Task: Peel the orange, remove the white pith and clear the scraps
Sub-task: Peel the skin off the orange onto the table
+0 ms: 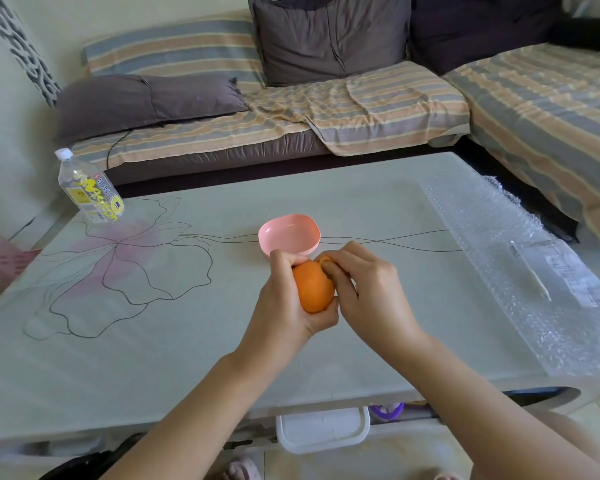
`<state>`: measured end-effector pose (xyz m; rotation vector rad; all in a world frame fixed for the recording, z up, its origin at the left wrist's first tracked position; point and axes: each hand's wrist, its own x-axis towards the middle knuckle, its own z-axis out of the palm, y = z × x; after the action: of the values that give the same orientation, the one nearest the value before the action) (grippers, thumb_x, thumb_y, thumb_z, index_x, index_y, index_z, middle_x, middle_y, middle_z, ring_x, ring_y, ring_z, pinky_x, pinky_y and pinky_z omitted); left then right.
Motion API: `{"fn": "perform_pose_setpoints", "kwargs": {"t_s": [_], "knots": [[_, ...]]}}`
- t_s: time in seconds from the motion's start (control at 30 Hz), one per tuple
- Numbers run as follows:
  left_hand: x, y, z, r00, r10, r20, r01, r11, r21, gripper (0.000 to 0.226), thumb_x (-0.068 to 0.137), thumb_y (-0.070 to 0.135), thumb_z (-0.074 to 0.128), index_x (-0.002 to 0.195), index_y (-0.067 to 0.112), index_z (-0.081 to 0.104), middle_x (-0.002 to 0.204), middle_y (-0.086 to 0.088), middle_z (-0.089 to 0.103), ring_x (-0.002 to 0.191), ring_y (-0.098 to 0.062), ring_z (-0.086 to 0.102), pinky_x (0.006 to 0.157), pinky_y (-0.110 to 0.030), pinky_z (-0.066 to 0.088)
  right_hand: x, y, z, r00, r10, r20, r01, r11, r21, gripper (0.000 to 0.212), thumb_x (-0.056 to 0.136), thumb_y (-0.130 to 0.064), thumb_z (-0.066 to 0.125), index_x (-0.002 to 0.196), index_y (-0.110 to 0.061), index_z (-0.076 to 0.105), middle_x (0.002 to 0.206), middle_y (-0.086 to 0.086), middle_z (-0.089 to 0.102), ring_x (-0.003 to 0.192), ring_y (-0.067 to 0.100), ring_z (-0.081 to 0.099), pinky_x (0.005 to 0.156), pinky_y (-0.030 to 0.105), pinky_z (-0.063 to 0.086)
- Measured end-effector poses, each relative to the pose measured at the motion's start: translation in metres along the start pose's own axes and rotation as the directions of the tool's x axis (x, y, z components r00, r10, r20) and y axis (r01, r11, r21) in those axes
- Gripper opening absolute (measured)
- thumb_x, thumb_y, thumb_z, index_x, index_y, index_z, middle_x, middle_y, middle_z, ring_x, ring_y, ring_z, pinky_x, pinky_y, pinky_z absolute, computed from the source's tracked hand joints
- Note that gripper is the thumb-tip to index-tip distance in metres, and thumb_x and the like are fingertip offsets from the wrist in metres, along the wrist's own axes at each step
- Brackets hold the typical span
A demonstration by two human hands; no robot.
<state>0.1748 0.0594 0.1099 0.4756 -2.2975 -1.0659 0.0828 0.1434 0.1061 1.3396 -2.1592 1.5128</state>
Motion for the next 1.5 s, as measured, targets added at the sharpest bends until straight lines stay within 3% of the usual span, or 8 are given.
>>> {"fn": "perform_pose_setpoints", "kwargs": {"t_s": [0.33,0.53,0.7,0.87,1.03,1.2,1.33,1.5], "knots": [[0.001,-0.001,-0.012,0.999,0.01,0.031,-0.01,1.0,0.005,0.059,0.068,0.017,0.083,0.094,0.037,0.034,0.099,0.021,0.048,0.082,-0.002,0.057,0.063,-0.008,0.046,0.009,-0.001,-0.024,0.943,0.133,0.304,-0.241,0.905,0.351,0.012,0.09,-0.011,0.061,0.094,-0.012,0.072,0.075,-0.021,0.06,0.073,0.0,0.057,0.067,0.012,0.045],[-0.001,-0.004,-0.007,0.997,0.001,0.077,0.002,1.0,-0.03,0.06,0.069,0.017,0.082,0.097,0.038,0.033,0.098,0.021,0.047,0.09,0.011,0.052,0.064,-0.011,0.048,0.003,0.003,-0.015,0.985,0.078,0.156,-0.096,0.989,0.109,0.011,0.088,-0.009,0.06,0.083,-0.009,0.07,0.073,-0.012,0.057,0.074,0.009,0.052,0.062,0.016,0.041],[-0.004,-0.005,0.0,0.999,-0.022,0.039,0.024,0.998,-0.057,0.059,0.069,0.019,0.083,0.096,0.038,0.034,0.101,0.02,0.049,0.087,-0.002,0.058,0.066,-0.015,0.05,0.001,0.002,-0.01,0.972,0.192,0.137,-0.211,0.967,0.142,0.015,0.09,-0.009,0.058,0.077,-0.01,0.066,0.074,-0.006,0.061,0.072,0.009,0.053,0.06,0.016,0.039],[0.0,-0.008,-0.001,1.0,-0.001,0.03,0.003,0.998,-0.056,0.059,0.067,0.018,0.084,0.096,0.037,0.037,0.1,0.024,0.05,0.09,0.01,0.054,0.065,-0.01,0.048,0.005,0.001,-0.01,0.895,0.358,0.265,-0.438,0.815,0.379,0.033,0.095,-0.013,0.051,0.065,-0.024,0.059,0.054,-0.02,0.056,0.056,-0.003,0.052,0.055,0.007,0.038],[0.002,-0.015,-0.003,1.0,0.015,-0.002,-0.015,0.994,-0.108,0.053,0.063,0.037,0.079,0.101,0.038,0.043,0.108,0.028,0.053,0.091,0.003,0.056,0.067,-0.006,0.043,0.014,0.018,-0.009,0.786,0.55,0.282,-0.585,0.515,0.626,0.024,0.096,-0.014,0.05,0.078,-0.013,0.067,0.068,0.0,0.058,0.062,0.009,0.058,0.068,0.021,0.048],[0.001,-0.025,-0.006,0.997,-0.052,0.051,0.057,0.992,-0.11,0.047,0.065,0.048,0.075,0.103,0.046,0.048,0.101,0.026,0.054,0.077,-0.004,0.057,0.062,-0.016,0.046,0.021,0.056,-0.01,0.809,0.545,0.219,-0.552,0.833,-0.033,0.016,0.088,-0.027,0.062,0.087,-0.016,0.075,0.081,0.008,0.067,0.074,0.02,0.062,0.059,0.019,0.041],[-0.005,-0.038,-0.008,0.968,-0.181,0.173,0.215,0.954,-0.21,0.047,0.066,0.038,0.075,0.104,0.044,0.048,0.096,0.021,0.056,0.068,-0.002,0.059,0.062,-0.018,0.05,0.008,0.079,0.001,0.67,0.622,0.404,-0.586,0.778,-0.227,0.005,0.077,-0.013,0.073,0.079,-0.009,0.076,0.074,0.0,0.068,0.055,0.008,0.053,0.041,0.006,0.034],[-0.013,-0.054,-0.011,0.938,-0.294,0.181,0.32,0.937,-0.137,0.053,0.074,0.008,0.078,0.104,0.034,0.043,0.099,0.009,0.053,0.069,0.001,0.058,0.061,-0.007,0.045,-0.004,0.092,0.006,0.658,0.63,0.413,-0.572,0.775,-0.27,0.012,0.077,-0.005,0.066,0.074,-0.012,0.076,0.072,-0.003,0.068,0.057,0.008,0.053,0.041,0.007,0.034]]}}
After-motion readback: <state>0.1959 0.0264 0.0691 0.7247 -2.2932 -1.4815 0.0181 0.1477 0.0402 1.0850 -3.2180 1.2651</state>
